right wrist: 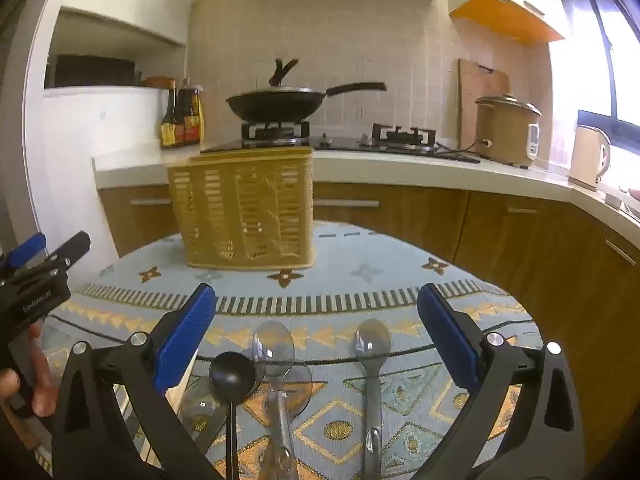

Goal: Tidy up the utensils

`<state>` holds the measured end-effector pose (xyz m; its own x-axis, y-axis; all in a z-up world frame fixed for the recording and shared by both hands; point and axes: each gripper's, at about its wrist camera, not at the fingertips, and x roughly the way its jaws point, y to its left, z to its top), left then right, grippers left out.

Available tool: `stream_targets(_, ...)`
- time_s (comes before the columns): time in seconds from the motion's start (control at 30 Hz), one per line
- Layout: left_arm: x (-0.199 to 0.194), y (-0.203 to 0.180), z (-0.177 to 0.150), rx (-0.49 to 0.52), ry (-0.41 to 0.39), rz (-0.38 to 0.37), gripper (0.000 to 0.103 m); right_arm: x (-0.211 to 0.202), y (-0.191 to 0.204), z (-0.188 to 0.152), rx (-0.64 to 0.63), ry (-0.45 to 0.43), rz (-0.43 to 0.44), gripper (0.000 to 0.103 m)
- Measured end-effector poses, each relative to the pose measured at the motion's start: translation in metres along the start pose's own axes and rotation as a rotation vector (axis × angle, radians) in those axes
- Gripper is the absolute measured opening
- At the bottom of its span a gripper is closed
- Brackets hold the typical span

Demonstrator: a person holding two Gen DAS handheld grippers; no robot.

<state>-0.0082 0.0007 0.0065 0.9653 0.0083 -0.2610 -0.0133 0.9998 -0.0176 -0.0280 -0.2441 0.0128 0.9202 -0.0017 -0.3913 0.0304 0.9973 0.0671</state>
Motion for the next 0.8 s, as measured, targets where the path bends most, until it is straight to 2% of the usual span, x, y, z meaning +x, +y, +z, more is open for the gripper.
stream_targets(0.8,0.0017,0.0062,-0.0007,-0.015,0.003,-0.001,0.095,0.0006,0.0000,-0.0007,0.006,0.005,-0.004,0.096)
